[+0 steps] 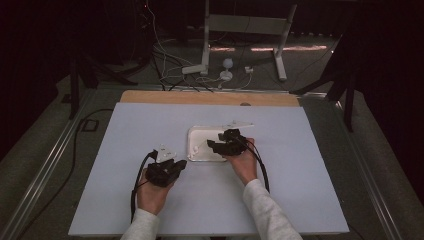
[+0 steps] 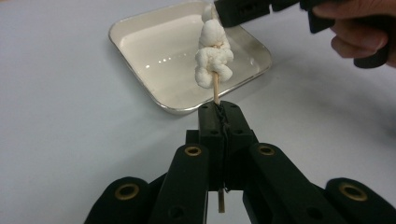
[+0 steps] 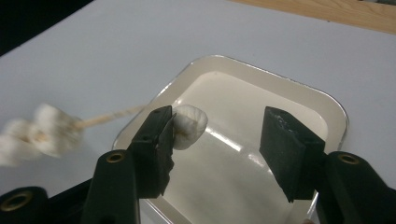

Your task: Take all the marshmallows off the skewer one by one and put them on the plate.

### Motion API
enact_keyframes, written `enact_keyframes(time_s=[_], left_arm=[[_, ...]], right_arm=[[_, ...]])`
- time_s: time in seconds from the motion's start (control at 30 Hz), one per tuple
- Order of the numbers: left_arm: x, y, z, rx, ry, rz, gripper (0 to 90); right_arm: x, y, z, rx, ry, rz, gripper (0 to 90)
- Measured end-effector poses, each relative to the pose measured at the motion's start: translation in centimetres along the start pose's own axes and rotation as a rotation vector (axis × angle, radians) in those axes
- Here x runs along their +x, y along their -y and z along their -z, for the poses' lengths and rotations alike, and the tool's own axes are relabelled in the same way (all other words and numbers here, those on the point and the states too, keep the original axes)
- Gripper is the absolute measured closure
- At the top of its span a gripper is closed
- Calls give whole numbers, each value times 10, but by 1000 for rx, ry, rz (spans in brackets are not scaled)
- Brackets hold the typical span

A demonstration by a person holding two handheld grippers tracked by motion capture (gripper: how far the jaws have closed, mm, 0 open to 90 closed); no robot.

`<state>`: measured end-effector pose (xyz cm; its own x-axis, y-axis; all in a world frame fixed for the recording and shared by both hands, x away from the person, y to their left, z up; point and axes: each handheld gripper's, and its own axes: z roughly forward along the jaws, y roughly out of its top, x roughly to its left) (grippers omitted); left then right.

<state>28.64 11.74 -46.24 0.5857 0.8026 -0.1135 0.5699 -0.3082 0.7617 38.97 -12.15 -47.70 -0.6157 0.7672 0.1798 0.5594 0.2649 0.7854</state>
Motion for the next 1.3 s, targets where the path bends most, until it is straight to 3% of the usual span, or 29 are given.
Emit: enact_keyframes(time_s=[0.3,0.7,0.77,0.87,1.17,1.3], left_arm=[[-1,2,-8,34,-13,-9,900],[-1,2,-9,22,-7,2,900],[-2,2,-9,19,-3,4,900],[-2,1,-8,21,0,1,900],[-1,1,-7,19,2,10,900],[1,1,-4,6,-4,18,900]], right_arm=[[0,-1,3,-23,-28,-18,455],[4,-2,7,-27,-33,7,441],[7,-1,4,1,-18,32,457],[6,1,0,30,9,30,476],[3,5,-5,49,40,19,483],[6,5,1,18,6,10,466]])
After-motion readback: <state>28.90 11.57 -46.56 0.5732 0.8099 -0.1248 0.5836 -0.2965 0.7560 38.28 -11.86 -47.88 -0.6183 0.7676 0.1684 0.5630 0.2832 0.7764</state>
